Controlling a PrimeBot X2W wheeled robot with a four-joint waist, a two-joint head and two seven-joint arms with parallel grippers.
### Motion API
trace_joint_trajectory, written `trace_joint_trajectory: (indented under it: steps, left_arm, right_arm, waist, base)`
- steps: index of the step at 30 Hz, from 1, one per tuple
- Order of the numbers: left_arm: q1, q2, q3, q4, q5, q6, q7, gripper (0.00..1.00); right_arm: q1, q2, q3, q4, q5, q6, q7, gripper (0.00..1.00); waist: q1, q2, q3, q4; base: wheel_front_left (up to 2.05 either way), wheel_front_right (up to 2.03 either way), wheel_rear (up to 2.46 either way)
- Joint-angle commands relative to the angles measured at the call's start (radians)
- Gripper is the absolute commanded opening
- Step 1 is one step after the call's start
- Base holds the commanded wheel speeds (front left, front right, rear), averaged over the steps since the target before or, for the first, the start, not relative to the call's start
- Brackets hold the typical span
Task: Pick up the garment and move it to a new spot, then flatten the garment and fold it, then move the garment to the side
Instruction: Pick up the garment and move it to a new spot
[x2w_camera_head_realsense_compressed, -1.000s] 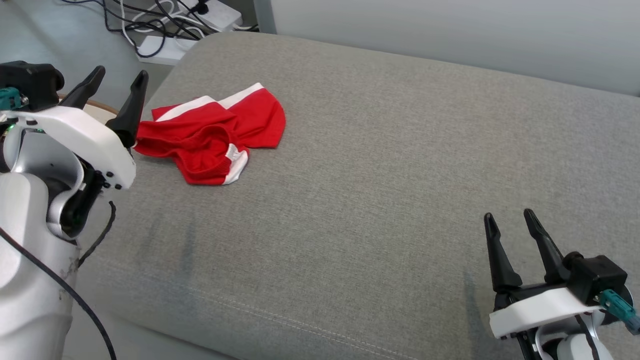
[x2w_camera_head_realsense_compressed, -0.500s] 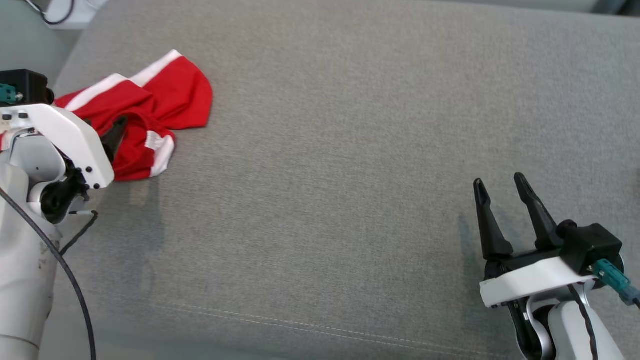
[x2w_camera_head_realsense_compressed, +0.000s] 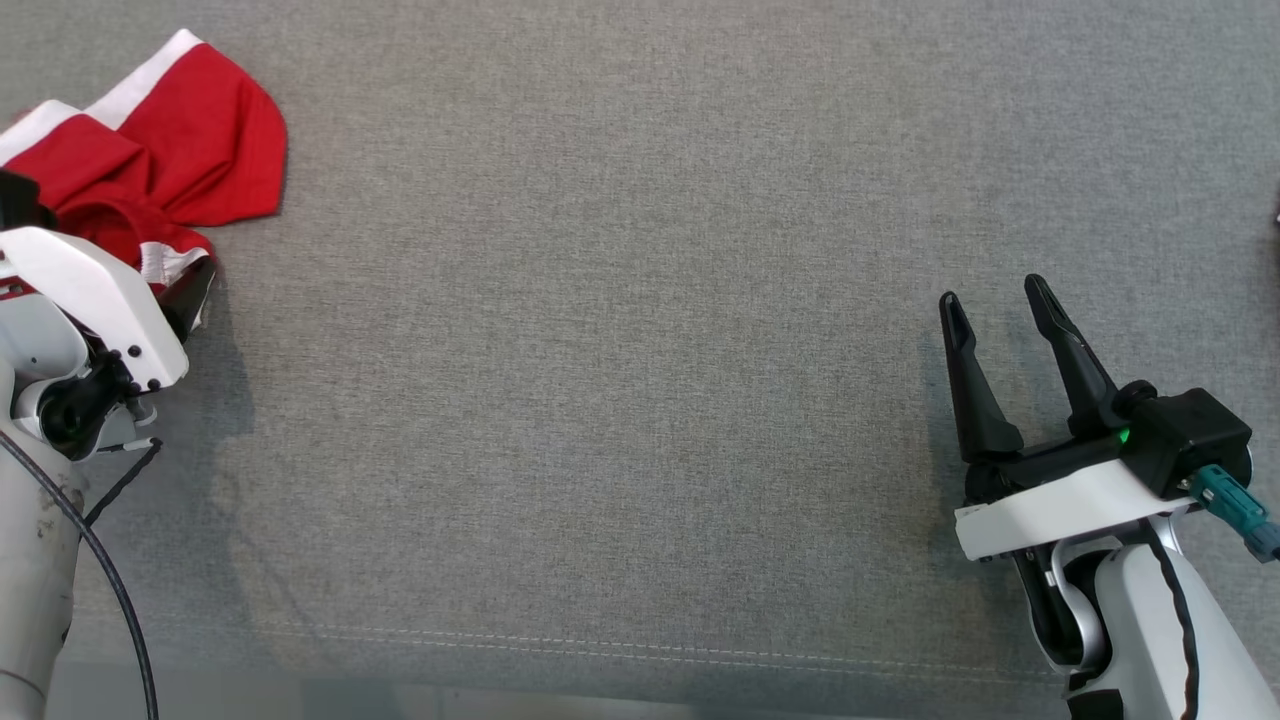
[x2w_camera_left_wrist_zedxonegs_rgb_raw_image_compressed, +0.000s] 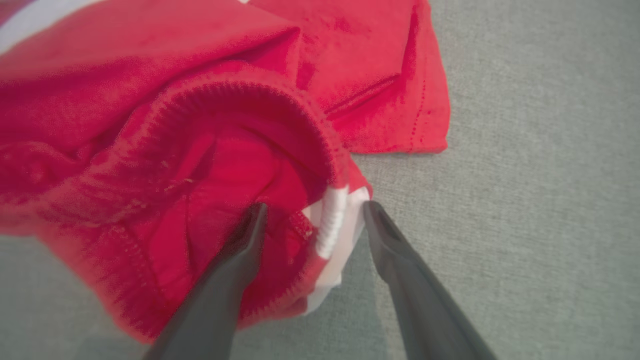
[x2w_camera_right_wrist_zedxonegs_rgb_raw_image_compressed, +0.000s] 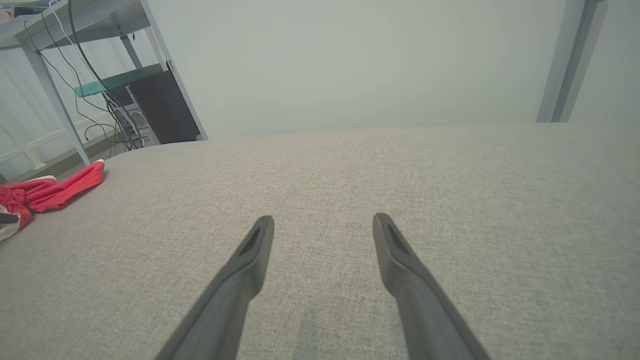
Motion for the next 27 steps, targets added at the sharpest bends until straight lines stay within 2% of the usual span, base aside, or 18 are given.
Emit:
trace_joint_trajectory:
  steps: [1,2,9,19,23,27]
  left_arm:
    - [-0.039,0.069,0.026,-0.001,-0.008,-0.007,-0.025,0.07]
    - [-0.042,0.074,0.021,0.011,-0.002,-0.007,-0.037,0.00]
    - [-0.063,0.089,0.020,0.031,-0.007,-0.007,-0.146,0.00]
    - [-0.058,0.143,0.010,-0.097,0.013,-0.004,-0.300,0.00]
    - [-0.025,0.162,0.029,-0.201,0.020,0.029,-0.366,0.00]
    - [0.033,0.172,0.035,-0.346,0.029,0.074,-0.386,0.00]
  right_arm:
    - [-0.013,-0.001,0.026,-0.017,0.010,0.000,-0.012,1.00]
    - [-0.014,-0.001,0.025,-0.016,0.011,0.000,-0.013,1.00]
    - [-0.003,-0.012,0.012,-0.005,0.017,0.000,-0.014,1.00]
    - [0.054,-0.023,-0.036,-0.027,0.018,0.000,-0.001,1.00]
    - [0.069,-0.016,-0.045,-0.039,0.017,0.000,0.003,1.00]
    - [0.085,-0.010,-0.054,-0.046,0.017,0.000,0.008,1.00]
  waist:
    - [0.0001,0.0000,0.008,-0.007]
    - [0.0001,0.0000,0.009,-0.007]
    - [0.0001,0.0000,-0.013,0.001]
    - [0.0001,0.0000,-0.066,0.033]
    - [0.0001,0.0000,-0.093,0.041]
    - [0.0001,0.0000,-0.126,0.047]
  base:
    - [0.00,0.00,0.00]
    - [0.00,0.00,0.00]
    - [0.00,0.00,0.00]
    - [0.00,0.00,0.00]
    - [0.00,0.00,0.00]
    - [0.00,0.00,0.00]
